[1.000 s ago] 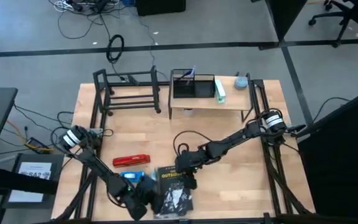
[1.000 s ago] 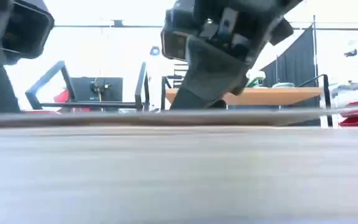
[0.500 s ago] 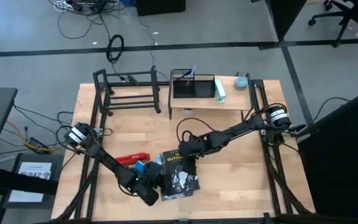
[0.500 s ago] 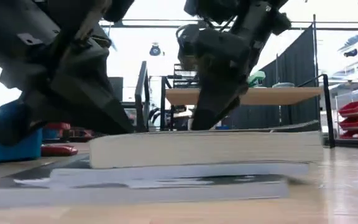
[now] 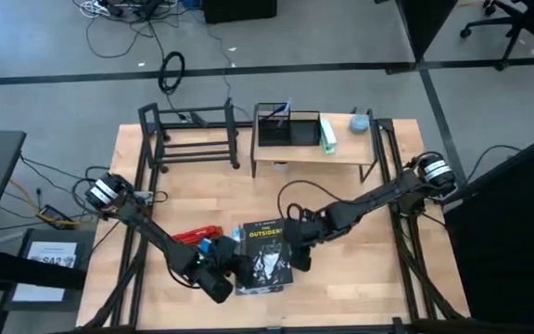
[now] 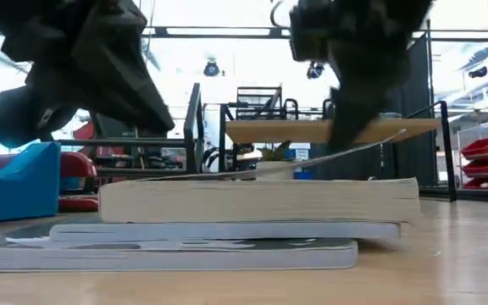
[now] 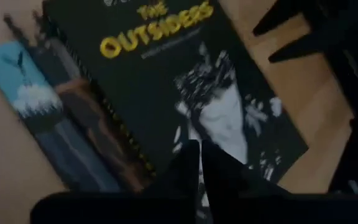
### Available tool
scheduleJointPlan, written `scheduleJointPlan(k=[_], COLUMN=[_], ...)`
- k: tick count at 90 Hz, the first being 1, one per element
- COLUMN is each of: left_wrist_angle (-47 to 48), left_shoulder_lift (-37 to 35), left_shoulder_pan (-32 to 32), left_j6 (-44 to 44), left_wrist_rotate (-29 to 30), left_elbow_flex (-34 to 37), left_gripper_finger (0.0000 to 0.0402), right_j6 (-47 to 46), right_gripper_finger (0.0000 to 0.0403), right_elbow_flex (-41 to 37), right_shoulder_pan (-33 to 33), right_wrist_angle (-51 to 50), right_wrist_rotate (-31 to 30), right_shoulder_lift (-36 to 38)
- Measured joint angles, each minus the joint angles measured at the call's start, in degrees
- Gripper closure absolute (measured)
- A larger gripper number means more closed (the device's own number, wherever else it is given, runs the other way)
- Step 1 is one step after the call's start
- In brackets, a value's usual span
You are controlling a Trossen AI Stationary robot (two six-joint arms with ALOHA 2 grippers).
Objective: Stock shelves
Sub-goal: Put the black book on the black bookshelf
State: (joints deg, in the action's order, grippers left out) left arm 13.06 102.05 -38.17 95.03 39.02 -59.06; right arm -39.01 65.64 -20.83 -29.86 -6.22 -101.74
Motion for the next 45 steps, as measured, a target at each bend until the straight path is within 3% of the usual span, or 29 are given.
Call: scheduleJointPlan(k=[15,45], left_wrist_angle=[-0.40,-3.32], left_shoulder_lift=[2.40,3.75], left_shoulder_pan=[1.67,4.71], left_j6=[0.95,0.56], left_wrist_rotate=[-2.81,-3.89], left_elbow_flex=[0.21,0.08], left_gripper_finger=[0.0367,0.0239], right_j6=[-4.76,-1.27], right_gripper_finger=[0.0294,0.0311], right_elbow_flex=[-2.96,-2.93], right_shoulder_pan=[0.05,0.45], right_wrist_angle=[1.26,10.66], right_wrist_rotate=[-0.60,1.45], right_shoulder_lift=[-3.49,-7.52])
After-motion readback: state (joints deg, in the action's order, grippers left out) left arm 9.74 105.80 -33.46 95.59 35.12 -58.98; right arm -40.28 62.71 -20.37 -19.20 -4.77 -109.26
